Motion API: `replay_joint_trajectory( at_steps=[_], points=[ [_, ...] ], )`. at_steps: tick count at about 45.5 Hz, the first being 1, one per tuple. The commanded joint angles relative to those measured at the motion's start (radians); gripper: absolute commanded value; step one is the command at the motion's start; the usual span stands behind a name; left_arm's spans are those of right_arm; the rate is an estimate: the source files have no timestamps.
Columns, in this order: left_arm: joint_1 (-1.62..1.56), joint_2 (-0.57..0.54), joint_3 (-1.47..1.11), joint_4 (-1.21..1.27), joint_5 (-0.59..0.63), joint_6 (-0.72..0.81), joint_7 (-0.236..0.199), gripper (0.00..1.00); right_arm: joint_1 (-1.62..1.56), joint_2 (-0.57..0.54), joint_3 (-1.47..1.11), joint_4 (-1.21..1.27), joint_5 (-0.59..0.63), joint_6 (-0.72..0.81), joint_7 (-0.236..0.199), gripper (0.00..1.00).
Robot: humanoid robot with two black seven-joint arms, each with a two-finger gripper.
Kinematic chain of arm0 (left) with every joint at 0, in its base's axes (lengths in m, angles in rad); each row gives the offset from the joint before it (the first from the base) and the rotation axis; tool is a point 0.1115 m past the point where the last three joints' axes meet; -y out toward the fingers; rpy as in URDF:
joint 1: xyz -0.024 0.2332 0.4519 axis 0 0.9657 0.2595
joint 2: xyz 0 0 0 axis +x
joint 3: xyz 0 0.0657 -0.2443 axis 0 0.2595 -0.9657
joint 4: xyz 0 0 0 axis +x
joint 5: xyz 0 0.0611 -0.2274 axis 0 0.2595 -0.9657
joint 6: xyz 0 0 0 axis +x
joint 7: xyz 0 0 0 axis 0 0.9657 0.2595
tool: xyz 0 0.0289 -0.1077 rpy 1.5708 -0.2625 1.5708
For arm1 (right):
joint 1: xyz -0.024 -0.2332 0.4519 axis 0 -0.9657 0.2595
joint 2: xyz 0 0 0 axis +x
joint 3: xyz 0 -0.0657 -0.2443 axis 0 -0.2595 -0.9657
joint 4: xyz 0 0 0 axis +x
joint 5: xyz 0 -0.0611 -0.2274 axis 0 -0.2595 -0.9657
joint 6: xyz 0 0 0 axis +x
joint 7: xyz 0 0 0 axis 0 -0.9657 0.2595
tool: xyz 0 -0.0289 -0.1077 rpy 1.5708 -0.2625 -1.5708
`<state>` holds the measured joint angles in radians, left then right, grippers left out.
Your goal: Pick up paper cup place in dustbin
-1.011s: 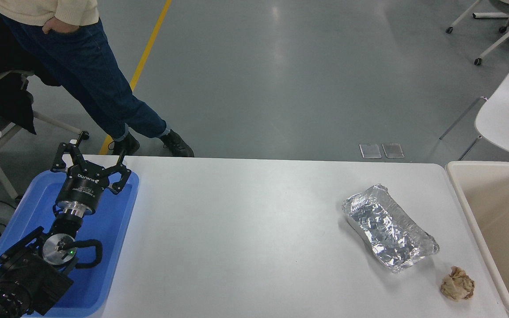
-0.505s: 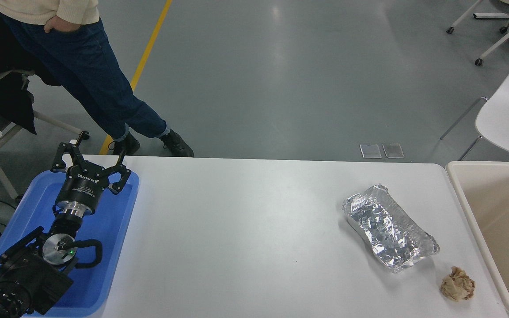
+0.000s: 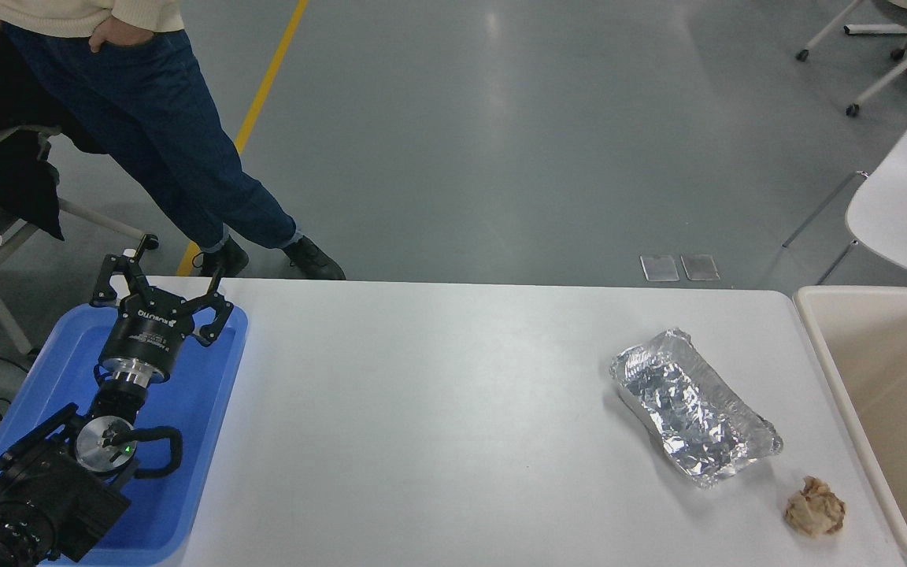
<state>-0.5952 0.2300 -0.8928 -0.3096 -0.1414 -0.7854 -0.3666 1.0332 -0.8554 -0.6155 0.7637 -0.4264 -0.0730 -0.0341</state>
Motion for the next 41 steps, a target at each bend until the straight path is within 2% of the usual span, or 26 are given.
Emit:
replay_joint_trajectory(
  at_steps=[1,5,9,16,19,22,29,41],
  points=[
    [0.000,0.000,0.000,0.000,0.000,0.000,0.001,1.00,0.315,-0.137,-0.208,0.311,-0.048,0.157,0.000,1.00],
    [-0.002,0.000,0.000,0.000,0.000,0.000,0.001,1.00,0.490,-0.128,-0.374,0.371,-0.048,0.287,0.000,1.00],
    [-0.002,0.000,0.000,0.000,0.000,0.000,0.001,1.00,0.649,-0.070,-0.527,0.397,-0.041,0.419,0.000,1.00],
    [-0.002,0.000,0.000,0.000,0.000,0.000,0.001,1.00,0.850,0.099,-0.714,0.451,-0.032,0.619,0.000,1.00],
    [-0.002,0.000,0.000,0.000,0.002,0.000,0.001,1.00,0.929,0.205,-0.763,0.482,-0.032,0.699,0.000,1.00],
    [0.000,0.000,0.000,0.000,0.000,0.000,0.001,1.00,0.970,0.265,-0.757,0.493,-0.028,0.751,0.002,1.00],
    [0.000,0.000,0.000,0.000,0.000,0.000,0.001,1.00,1.025,0.289,-0.652,0.526,0.038,0.858,0.003,1.00],
    [0.000,0.000,0.000,0.000,0.000,0.000,0.001,1.00,1.171,0.412,-0.573,0.537,0.057,0.858,0.003,1.00]
  ],
)
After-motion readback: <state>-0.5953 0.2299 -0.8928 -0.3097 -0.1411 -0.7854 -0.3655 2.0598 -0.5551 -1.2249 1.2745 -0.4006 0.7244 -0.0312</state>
